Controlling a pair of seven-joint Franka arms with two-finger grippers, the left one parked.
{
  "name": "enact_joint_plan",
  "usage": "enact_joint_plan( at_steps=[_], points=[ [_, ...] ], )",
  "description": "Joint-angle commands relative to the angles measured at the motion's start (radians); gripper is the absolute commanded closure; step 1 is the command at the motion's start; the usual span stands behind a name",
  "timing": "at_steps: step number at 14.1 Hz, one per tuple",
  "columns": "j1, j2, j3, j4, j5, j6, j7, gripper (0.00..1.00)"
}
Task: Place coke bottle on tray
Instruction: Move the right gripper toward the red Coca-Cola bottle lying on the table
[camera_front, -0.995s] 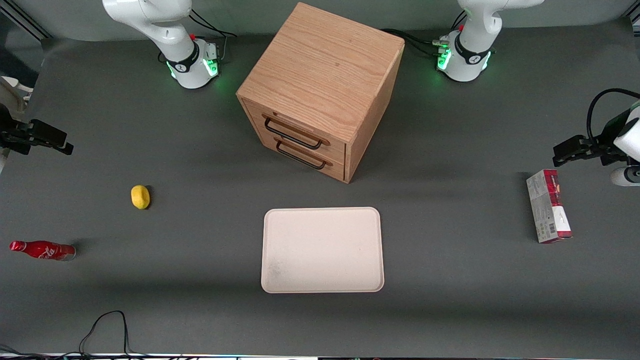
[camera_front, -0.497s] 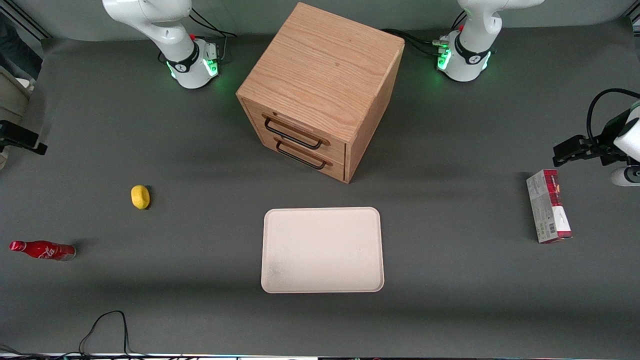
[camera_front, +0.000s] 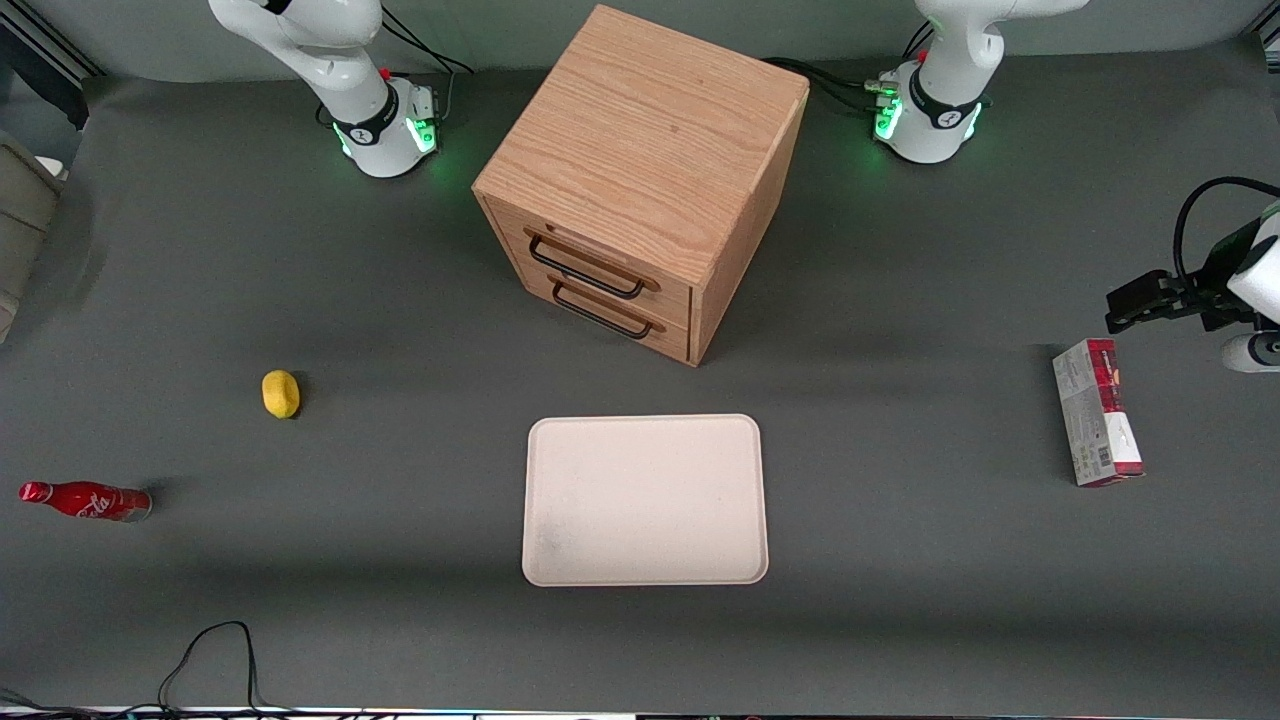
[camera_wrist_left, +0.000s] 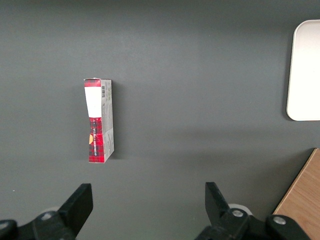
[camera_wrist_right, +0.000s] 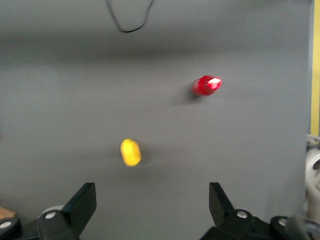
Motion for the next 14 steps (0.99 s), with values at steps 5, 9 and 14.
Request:
enact_joint_plan(
  at_steps=[5,9,14],
  points=[
    [-0.223,0.204,0.126,0.241,0.03,0.044,-0.127,0.0],
    [-0.228,0.247,0.128,0.24,0.028,0.113,-0.183,0.0],
    [-0.238,0.374,0.131,0.231,0.03,0.199,-0.223,0.0]
  ],
)
